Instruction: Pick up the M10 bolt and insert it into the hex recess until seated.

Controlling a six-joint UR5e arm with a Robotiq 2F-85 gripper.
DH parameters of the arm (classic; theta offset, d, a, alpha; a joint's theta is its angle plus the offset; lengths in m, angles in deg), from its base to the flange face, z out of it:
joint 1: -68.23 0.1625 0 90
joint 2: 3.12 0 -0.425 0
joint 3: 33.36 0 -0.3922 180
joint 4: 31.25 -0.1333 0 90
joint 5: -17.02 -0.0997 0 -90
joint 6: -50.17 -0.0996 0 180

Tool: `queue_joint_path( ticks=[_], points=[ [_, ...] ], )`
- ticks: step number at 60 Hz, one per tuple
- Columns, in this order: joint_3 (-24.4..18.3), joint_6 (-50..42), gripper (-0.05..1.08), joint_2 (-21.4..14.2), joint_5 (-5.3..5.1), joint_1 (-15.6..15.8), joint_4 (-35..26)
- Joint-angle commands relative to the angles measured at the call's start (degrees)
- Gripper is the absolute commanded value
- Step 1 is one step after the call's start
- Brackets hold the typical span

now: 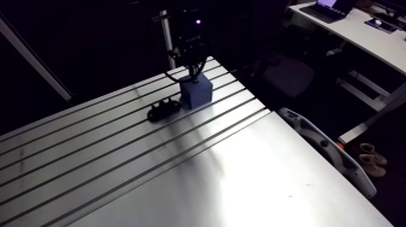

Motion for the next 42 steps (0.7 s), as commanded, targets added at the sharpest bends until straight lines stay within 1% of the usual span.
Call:
queue_joint_path(
  ticks=[1, 42],
  points=[
    [0.29, 0.38, 1.08, 0.08, 0.08, 0.02, 0.06],
    [0.29, 0.46, 1.08, 0.34, 0.08, -0.16, 0.06]
  ],
)
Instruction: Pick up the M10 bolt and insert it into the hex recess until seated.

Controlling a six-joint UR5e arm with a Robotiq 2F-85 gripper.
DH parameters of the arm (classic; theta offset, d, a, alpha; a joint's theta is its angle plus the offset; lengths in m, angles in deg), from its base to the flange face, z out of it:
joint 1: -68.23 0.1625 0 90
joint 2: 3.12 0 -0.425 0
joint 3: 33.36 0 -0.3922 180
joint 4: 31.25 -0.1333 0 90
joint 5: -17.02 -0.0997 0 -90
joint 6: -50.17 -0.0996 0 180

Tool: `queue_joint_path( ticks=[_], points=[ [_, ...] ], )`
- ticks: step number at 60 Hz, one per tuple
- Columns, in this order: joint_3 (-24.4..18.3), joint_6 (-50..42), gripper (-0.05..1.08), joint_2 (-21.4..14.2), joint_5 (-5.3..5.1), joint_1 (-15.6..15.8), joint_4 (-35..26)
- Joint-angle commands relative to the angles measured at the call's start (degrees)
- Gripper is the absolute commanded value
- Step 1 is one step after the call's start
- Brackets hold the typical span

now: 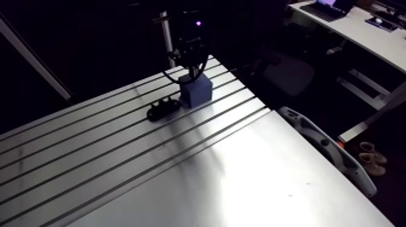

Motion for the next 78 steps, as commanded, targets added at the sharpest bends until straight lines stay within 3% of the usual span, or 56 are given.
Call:
queue_joint_path(
  ticks=[1, 78],
  points=[
    [0.00, 0.02, 1.08, -0.03, 0.00, -0.09, 0.00],
    [0.10, 0.02, 1.08, 0.14, 0.00, -0.09, 0.00]
  ],
)
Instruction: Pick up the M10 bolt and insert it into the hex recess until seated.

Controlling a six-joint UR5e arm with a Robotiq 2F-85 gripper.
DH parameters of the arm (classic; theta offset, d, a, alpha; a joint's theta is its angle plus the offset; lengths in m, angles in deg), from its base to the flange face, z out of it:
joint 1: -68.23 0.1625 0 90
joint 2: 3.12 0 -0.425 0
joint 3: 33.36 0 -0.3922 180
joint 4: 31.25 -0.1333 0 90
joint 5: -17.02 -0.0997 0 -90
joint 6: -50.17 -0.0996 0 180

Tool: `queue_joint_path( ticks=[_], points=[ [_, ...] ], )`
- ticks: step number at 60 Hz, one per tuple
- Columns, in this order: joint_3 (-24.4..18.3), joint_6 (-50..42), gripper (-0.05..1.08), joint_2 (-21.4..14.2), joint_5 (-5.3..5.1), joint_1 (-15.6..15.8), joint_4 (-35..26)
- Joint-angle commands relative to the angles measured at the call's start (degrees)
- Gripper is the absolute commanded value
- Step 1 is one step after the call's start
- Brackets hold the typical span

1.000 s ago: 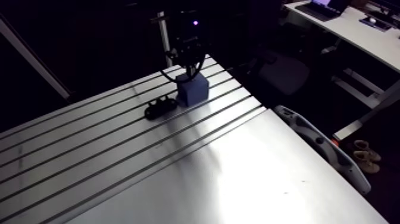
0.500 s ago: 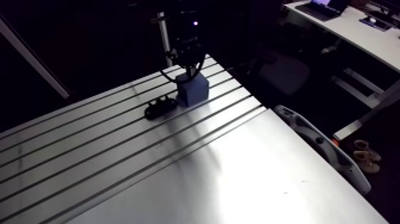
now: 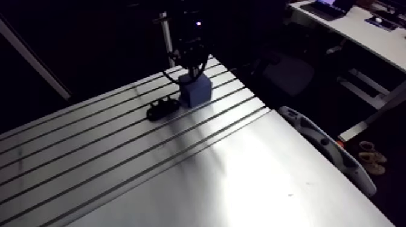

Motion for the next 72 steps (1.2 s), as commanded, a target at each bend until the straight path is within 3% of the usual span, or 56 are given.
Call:
queue_joint_path(
  ticks=[1, 72],
  points=[
    [0.00, 0.00, 1.08, -0.02, 0.01, 0.00, 0.00],
    [-0.26, 0.79, 1.08, -0.35, 0.01, -0.18, 0.00]
  ],
)
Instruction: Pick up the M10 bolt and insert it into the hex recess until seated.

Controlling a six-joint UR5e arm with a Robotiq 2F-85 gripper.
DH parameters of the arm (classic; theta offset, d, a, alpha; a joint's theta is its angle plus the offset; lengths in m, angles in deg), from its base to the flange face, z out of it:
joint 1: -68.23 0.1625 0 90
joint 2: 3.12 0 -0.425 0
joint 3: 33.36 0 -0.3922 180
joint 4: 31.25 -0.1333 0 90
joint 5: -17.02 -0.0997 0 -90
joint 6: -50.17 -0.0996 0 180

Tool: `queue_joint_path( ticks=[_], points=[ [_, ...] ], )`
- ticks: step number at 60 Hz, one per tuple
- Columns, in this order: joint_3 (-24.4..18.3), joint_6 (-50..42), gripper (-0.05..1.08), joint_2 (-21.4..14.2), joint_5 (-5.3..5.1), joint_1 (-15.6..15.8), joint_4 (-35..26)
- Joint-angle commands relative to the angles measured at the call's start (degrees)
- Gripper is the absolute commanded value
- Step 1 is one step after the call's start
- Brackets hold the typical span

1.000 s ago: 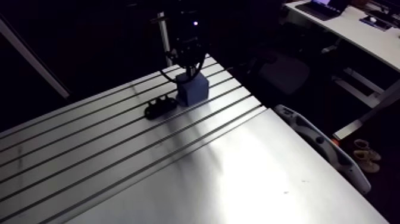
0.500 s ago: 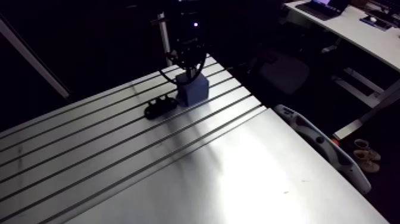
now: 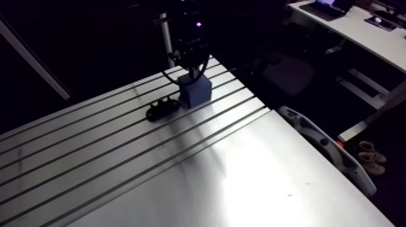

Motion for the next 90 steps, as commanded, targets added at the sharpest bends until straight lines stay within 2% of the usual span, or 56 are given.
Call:
queue_joint_path(
  ticks=[1, 21, 27, 28, 29, 30, 31, 32, 33, 34, 35, 52, 63, 73, 77, 80, 82, 84, 87, 90],
  points=[
    [-0.35, 0.12, 1.08, -0.26, 0.01, -0.07, 0.00],
    [-0.37, 0.12, 1.07, -0.96, -0.07, -0.07, -0.09],
    [-0.18, 0.58, 1.00, -0.98, -0.07, -0.07, -0.16],
    [-0.10, 0.86, 0.90, -0.98, 0.00, -0.07, -0.17],
    [-0.10, 0.86, 0.90, -0.98, 0.00, -0.07, -0.17],
    [-0.09, 1.13, 0.71, -1.05, -0.06, 0.01, -0.18],
    [-0.09, 1.13, 0.71, -1.05, -0.06, 0.01, -0.18],
    [-0.09, 1.17, 0.44, -1.06, -0.07, 0.02, -0.40],
    [-0.09, 1.17, 0.44, -1.06, -0.07, 0.02, -0.40],
    [-0.17, 1.25, 0.11, -0.99, 0.00, 0.10, -0.88],
    [-0.10, 1.26, 0.02, -1.05, 0.01, 0.11, -0.95],
    [0.00, 1.26, 0.00, -1.64, -0.07, 0.19, -0.97],
    [-0.24, 1.44, 0.00, -5.28, -0.07, 0.78, -3.19],
    [-2.03, -0.83, 0.01, -10.78, 0.00, 0.99, -9.55],
    [-3.99, -5.96, 0.01, -14.31, -0.07, 1.29, -13.84],
    [-5.01, -8.04, 0.01, -15.16, -0.07, 1.71, -15.75],
    [-6.96, -12.65, 0.00, -16.04, 0.00, 2.75, -20.36],
    [-7.70, -15.02, 0.01, -16.39, -0.14, 3.27, -22.18],
    [-8.11, -17.39, 0.01, -16.89, -0.08, 4.02, -23.58],
    [-8.34, -19.91, 0.01, -18.66, 0.18, 6.64, -24.25]
  ],
)
